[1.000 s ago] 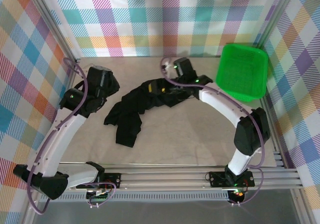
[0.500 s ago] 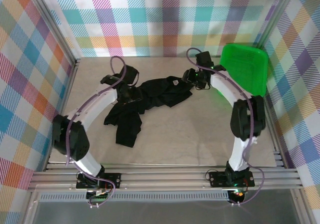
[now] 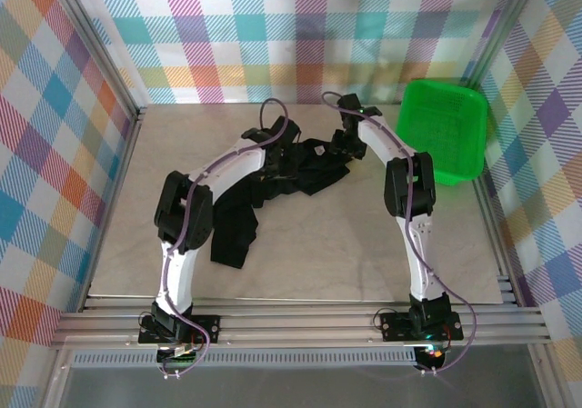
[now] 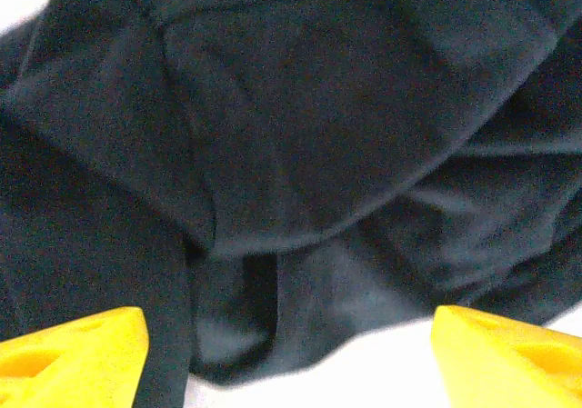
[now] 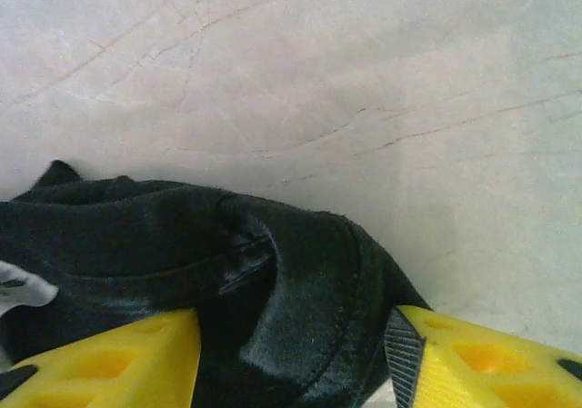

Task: Fold and stack the t-shirts

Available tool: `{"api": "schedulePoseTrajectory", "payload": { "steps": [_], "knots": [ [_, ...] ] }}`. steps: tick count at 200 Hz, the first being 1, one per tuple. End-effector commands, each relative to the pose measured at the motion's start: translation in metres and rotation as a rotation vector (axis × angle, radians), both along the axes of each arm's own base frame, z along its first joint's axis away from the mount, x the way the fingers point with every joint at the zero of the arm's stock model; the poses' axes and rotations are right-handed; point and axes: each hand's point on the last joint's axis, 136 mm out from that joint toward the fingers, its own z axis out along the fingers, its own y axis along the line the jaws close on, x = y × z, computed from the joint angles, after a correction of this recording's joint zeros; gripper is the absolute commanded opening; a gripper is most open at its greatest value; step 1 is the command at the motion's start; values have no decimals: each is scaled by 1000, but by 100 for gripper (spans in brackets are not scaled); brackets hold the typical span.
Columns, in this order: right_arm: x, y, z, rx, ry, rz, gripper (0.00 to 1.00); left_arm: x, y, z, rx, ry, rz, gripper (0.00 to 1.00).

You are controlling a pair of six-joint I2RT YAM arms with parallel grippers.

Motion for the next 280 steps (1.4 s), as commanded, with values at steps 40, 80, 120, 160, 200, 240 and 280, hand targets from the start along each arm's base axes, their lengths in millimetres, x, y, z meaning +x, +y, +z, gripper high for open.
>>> {"api": "schedulePoseTrajectory", "payload": {
  "steps": [40,80,120,160,200,240,280],
  "knots": [
    [14,-6,13,-21,-36,55,26,52,-18,-18,147,-144,-16,84],
    [11,-4,29,4,-63,62,4,90,-22,-24,222,-225,40,82],
    [9,-5,51,17,-108,53,0,110,-19,-23,270,-279,66,43],
    [13,-11,87,18,-196,26,0,115,-2,19,325,-360,115,0],
    [23,-16,144,45,-321,-1,0,116,15,106,267,-498,176,0],
    [27,-24,207,62,-443,-21,0,114,46,185,150,-609,247,0],
    [23,-44,279,113,-603,-76,0,97,83,252,-5,-708,347,0]
  ]
}}
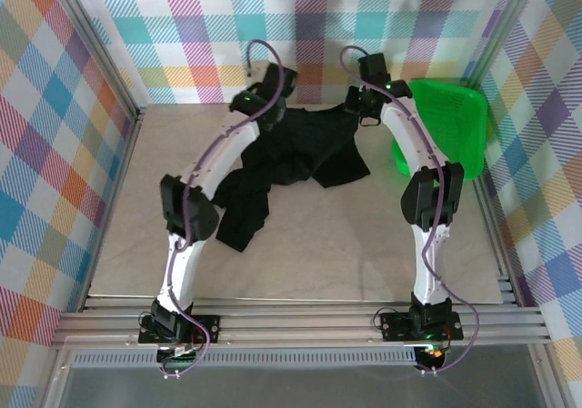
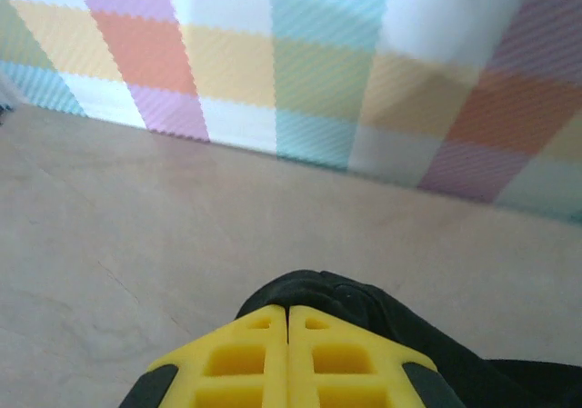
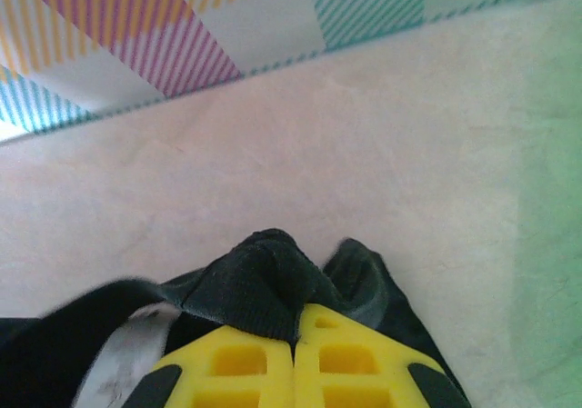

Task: Fold and stack the t-shirts

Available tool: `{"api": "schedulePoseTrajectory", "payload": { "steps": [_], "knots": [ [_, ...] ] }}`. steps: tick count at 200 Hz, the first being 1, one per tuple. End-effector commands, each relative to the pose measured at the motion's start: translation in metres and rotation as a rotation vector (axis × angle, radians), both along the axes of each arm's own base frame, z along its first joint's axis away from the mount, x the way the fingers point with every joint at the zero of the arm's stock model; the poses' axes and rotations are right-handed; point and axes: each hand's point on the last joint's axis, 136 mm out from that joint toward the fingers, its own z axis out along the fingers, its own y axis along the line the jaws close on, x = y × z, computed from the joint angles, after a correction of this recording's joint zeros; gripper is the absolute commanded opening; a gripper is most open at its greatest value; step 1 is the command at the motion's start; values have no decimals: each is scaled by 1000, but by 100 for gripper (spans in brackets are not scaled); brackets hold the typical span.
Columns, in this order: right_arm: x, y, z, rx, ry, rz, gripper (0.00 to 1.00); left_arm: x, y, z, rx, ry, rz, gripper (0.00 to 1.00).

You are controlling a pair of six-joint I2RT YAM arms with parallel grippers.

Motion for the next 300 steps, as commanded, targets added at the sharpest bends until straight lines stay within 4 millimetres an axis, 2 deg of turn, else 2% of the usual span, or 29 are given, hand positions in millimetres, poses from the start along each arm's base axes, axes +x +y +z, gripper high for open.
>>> {"api": "schedulePoseTrajectory", "payload": {
  "steps": [1,26,55,90,109,129,160,178,201,208,230,251,279,300],
  "knots": [
    [-3,-21,87,62,-189,-60,0,-12,26,46,-106,-96,37,0],
    [-10,-33,135,112,-301,-80,0,-28,45,85,-195,-184,42,0],
    [-22,-36,184,213,-415,-52,0,-38,56,112,-324,-240,19,0],
    [-41,-22,226,298,-524,43,0,-51,45,142,-430,-306,-79,0],
    [-52,-22,237,315,-546,54,0,-60,42,151,-472,-321,-104,0],
    [-62,-23,238,320,-552,63,0,-66,40,156,-508,-332,-126,0],
    [-76,-23,230,342,-539,65,0,-66,38,154,-536,-323,-122,0],
    [-77,-27,223,348,-532,50,0,-55,37,150,-552,-326,-116,0],
    [-67,-46,235,404,-562,4,0,-26,35,151,-643,-351,-114,0],
    [-65,-52,245,419,-586,-3,0,-16,33,154,-671,-366,-118,0],
    [-66,-66,290,433,-700,4,0,9,22,185,-726,-452,-173,0],
    [-81,-76,341,434,-838,28,0,18,11,230,-795,-578,-249,0],
    [-127,-85,408,444,-1041,51,0,10,15,288,-915,-793,-307,0],
    [-168,-84,447,449,-1165,100,0,0,30,317,-976,-917,-309,0]
  ]
}}
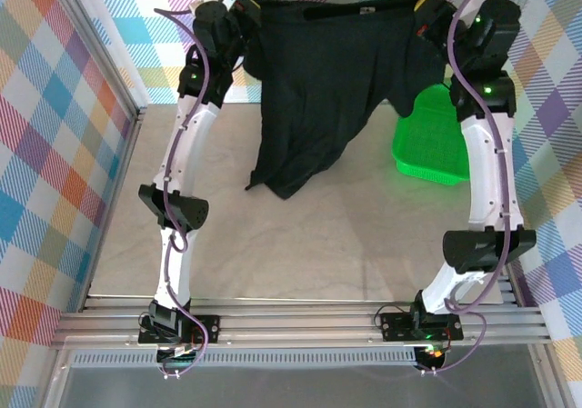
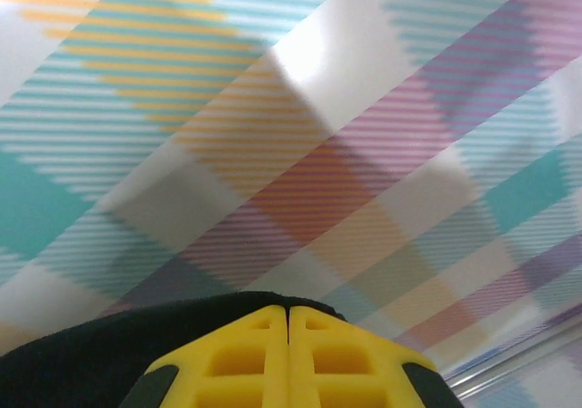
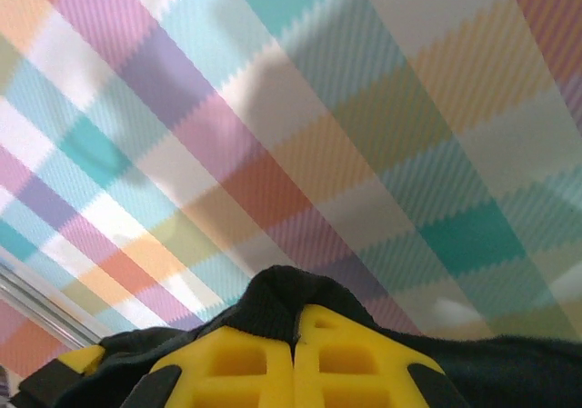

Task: Fold and stack the t-shirts

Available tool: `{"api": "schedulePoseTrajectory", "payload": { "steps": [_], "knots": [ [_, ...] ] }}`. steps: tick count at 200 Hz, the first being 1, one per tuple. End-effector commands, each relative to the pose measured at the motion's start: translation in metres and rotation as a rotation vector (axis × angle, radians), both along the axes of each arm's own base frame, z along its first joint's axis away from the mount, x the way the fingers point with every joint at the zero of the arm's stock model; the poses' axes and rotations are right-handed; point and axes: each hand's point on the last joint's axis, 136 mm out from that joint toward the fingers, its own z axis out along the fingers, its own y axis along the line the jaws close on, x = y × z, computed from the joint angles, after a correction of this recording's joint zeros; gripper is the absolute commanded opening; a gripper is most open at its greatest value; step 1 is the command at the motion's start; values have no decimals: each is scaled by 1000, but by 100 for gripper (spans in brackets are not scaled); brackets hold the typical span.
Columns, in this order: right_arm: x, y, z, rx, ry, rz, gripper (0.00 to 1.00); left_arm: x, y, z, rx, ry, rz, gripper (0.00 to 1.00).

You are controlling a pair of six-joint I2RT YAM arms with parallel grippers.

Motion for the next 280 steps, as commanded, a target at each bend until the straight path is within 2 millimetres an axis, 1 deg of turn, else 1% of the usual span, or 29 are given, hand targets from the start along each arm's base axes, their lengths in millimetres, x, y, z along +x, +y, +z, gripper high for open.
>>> {"api": "schedulePoseTrajectory", "payload": {
  "steps": [1,17,32,43,55,67,80,83,86,92,96,98,104,111,123,136,148,157,160,165,168,176,196,207,227,236,255,269,280],
  "knots": [
    [-79,-9,106,18,-336,-6,0,-35,37,93,-174,-281,42,0],
    [-103,3,121,18,-390,78,0,-39,55,107,-215,-326,72,0],
    [-117,25,122,35,-387,207,0,-39,78,111,-228,-333,120,0],
    [-123,54,112,32,-356,321,0,-34,96,106,-220,-316,158,0],
    [-130,98,91,18,-309,472,0,-25,113,97,-216,-283,190,0],
    [-135,150,53,-1,-218,628,0,-10,125,76,-198,-220,212,0],
    [-146,214,-1,-23,-109,775,0,4,136,48,-131,-125,243,0],
    [-148,227,-15,-29,-84,800,0,7,140,39,-108,-93,260,4],
    [-151,242,-31,-34,-50,825,0,10,144,27,-80,-48,278,11],
    [-158,268,-63,-44,14,873,0,11,153,11,-23,18,322,34],
    [-165,287,-84,-52,56,914,0,11,160,0,26,63,358,55],
    [-168,296,-95,-58,76,932,0,10,163,-4,46,82,375,62],
    [-181,321,-126,-86,139,987,8,5,175,-21,122,161,438,79],
    [-196,347,-163,-130,223,1047,22,-6,191,-42,205,264,527,87],
    [-224,379,-211,-193,350,1158,44,-29,219,-76,321,440,659,91],
    [-241,396,-239,-210,463,1242,59,-54,235,-102,434,588,718,92],
    [-241,396,-248,-209,504,1258,68,-77,241,-135,504,721,728,92],
    [-238,389,-248,-225,496,1240,73,-97,241,-149,526,765,726,91],
    [-235,386,-248,-228,494,1228,74,-102,241,-161,538,791,723,91],
    [-230,380,-247,-230,490,1211,75,-114,239,-170,531,801,717,89],
    [-227,376,-247,-228,493,1202,76,-120,238,-168,511,786,712,88],
    [-215,364,-249,-220,505,1170,76,-134,229,-196,491,812,658,84],
    [-170,321,-271,-215,588,1011,70,-166,199,-245,421,868,514,74],
    [-141,289,-290,-228,651,880,68,-190,179,-275,428,960,422,71],
    [-99,226,-329,-285,766,614,58,-241,140,-330,398,1128,253,55],
    [-87,203,-344,-298,806,528,54,-265,122,-349,361,1182,191,51],
    [-70,166,-375,-287,905,407,46,-309,99,-390,262,1296,132,53],
    [-64,152,-392,-287,963,369,43,-324,89,-414,164,1332,132,53],
    [-62,145,-405,-292,1000,351,42,-323,82,-425,79,1318,138,52]
  ]
}}
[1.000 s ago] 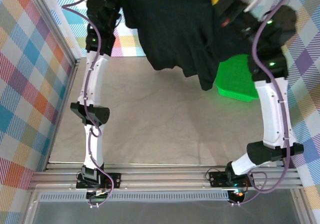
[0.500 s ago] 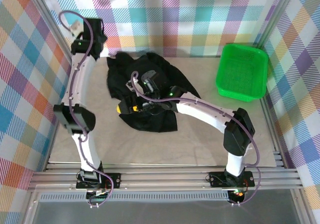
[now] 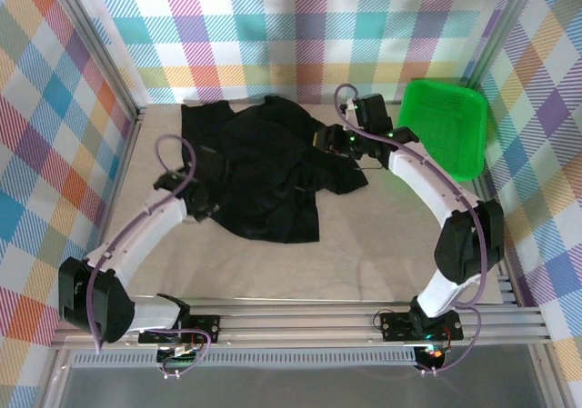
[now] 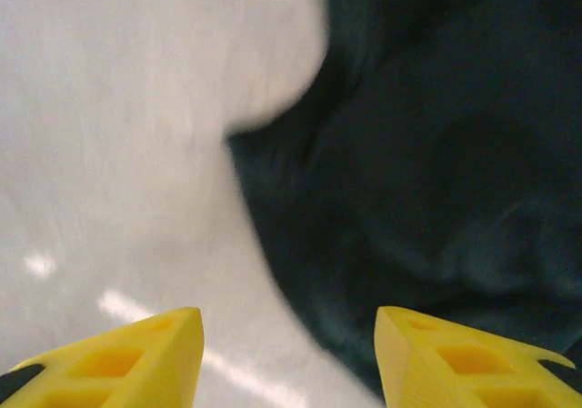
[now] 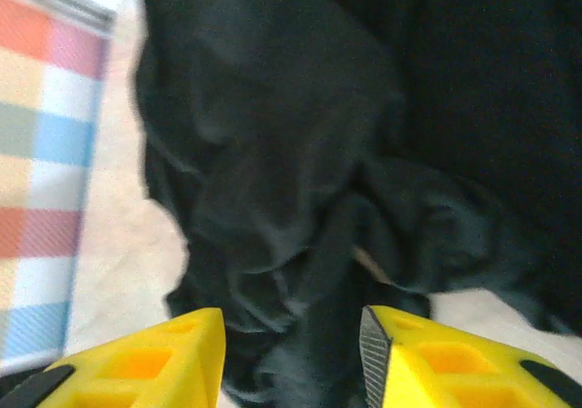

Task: Fold and stack the t-shirts

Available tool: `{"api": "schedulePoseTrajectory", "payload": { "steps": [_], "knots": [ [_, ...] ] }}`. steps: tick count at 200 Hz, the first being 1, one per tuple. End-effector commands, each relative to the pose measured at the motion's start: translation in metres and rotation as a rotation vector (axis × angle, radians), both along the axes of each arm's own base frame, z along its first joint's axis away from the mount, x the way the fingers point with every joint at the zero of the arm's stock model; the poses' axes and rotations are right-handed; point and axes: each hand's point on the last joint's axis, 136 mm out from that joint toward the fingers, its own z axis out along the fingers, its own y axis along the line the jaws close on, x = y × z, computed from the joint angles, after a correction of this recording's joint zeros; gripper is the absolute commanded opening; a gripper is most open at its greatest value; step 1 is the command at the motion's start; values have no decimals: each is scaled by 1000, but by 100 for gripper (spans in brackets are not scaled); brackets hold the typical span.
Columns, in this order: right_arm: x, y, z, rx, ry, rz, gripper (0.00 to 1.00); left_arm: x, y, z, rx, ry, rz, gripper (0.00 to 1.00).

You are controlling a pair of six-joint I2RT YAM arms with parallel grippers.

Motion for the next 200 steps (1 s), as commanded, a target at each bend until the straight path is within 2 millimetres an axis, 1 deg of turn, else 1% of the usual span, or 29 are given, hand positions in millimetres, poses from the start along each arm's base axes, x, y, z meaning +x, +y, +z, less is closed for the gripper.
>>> {"api": "schedulePoseTrajectory", "payload": {
  "steps": [1,15,31,39,61,86,103,123,133,153,176,200],
  "knots": [
    [-3,-21,-41,-102,111,-49,42,-11,-22,-21,-208,9,163,52],
    [-3,-25,-53,-108,144,-56,41,-2,-29,-27,-256,-15,204,52],
    [-6,-26,-59,-107,161,-56,41,9,-40,-31,-278,-8,208,54],
    [-9,-25,-61,-104,166,-52,42,12,-45,-34,-287,8,214,54],
    [-15,-27,-63,-98,173,-48,43,9,-61,-50,-318,67,242,53],
    [-22,-30,-60,-92,167,-51,44,8,-77,-66,-344,98,258,51],
    [-25,-30,-57,-85,163,-49,44,13,-81,-70,-344,93,265,47],
    [-28,-30,-56,-78,164,-43,44,19,-80,-73,-314,91,264,43],
    [-28,-31,-55,-76,162,-42,44,18,-80,-78,-304,104,258,41],
    [-28,-33,-54,-75,162,-45,44,10,-82,-87,-296,155,252,37],
    [-25,-35,-51,-69,155,-51,44,4,-80,-90,-285,163,251,35],
    [-22,-36,-50,-63,154,-51,44,8,-83,-90,-293,154,247,32]
  ]
}}
